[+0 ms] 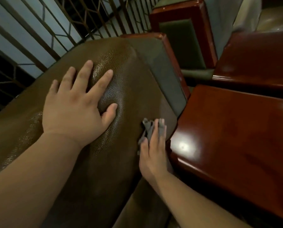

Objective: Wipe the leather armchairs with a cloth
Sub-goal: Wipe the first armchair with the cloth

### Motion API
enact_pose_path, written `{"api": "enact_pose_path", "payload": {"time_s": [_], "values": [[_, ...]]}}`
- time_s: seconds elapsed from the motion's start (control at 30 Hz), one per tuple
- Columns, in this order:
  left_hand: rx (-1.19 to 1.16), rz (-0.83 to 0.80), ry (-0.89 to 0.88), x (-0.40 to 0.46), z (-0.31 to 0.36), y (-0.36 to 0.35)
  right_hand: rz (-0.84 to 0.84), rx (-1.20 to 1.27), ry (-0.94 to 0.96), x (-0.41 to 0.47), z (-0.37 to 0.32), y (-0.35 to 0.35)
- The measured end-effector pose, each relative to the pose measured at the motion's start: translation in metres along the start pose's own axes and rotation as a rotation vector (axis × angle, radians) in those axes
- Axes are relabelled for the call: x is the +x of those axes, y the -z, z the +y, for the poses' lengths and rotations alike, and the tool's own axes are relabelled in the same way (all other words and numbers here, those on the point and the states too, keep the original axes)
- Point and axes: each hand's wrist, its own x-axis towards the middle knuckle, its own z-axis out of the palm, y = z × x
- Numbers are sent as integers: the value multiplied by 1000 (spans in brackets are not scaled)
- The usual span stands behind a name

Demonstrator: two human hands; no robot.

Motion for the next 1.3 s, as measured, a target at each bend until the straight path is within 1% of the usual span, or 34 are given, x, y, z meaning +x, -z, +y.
{"api": "enact_pose_path", "payload": {"time_s": [0.07, 0.13, 0.2, 0.23, 0.3, 0.37, 0.4, 0.47, 0.5, 0.6, 0.67, 0.7, 0.77, 0.8, 0.87, 0.9, 0.93, 1.0, 1.07, 1.13, 1.2, 1.23, 1.27, 1.3], "values": [[18, 13, 7, -1, 1, -4, -36, -56, -69, 17, 19, 7], [29, 17, 9, 1, 2, -6, 13, -168, -171, 68, 22, 18], [17, 21, 8, 2, 3, -7, 66, -109, -292, 113, 13, 33], [6, 24, 7, 2, 2, -6, 98, -60, -325, 120, 9, 35], [-8, 25, 11, 4, 0, -5, 110, 10, -347, 95, -1, 28], [-10, 35, 19, 4, 0, -4, 16, 58, -353, 38, -12, 12], [-10, 47, 24, 3, 1, -5, -55, 45, -359, 8, -14, 3], [-19, 68, 22, 0, 2, -8, -141, 14, -380, -10, -10, -9], [-26, 72, 15, 0, 2, -10, -122, 40, -417, 5, -7, -9], [-33, 60, -10, 1, -1, -11, 98, 31, -533, 76, 4, 9], [-47, 67, -5, 1, -2, -8, 159, 38, -525, 104, 14, 27], [-47, 71, 2, 2, -1, -6, 166, 68, -516, 103, 16, 30], [-28, 70, 12, 3, 1, -4, 139, 108, -514, 73, 14, 23], [-16, 71, 16, 2, 2, -4, 95, 96, -500, 47, 10, 15], [-4, 89, 20, 1, 2, -7, -63, 12, -467, -1, 4, 2], [-2, 99, 19, 0, 1, -9, -131, -8, -469, -11, 4, 0], [-1, 106, 17, -1, 1, -11, -149, 7, -488, -6, 6, 1], [7, 117, 13, 1, -1, -14, -32, 64, -542, 29, 7, 8], [15, 113, 12, 2, -1, -13, 86, 41, -602, 64, 1, 19], [7, 100, 21, 2, -2, -9, 109, 15, -611, 68, -7, 20], [4, 70, 36, 0, -2, -6, 63, -4, -537, 30, -17, 8], [-3, 46, 44, -1, 0, -4, 34, -25, -449, -2, -25, -1], [-11, 16, 49, -1, 2, 0, -18, -44, -345, -38, -34, -9], [-20, -15, 52, -2, 3, 4, -121, -68, -253, -74, -44, -17]]}}
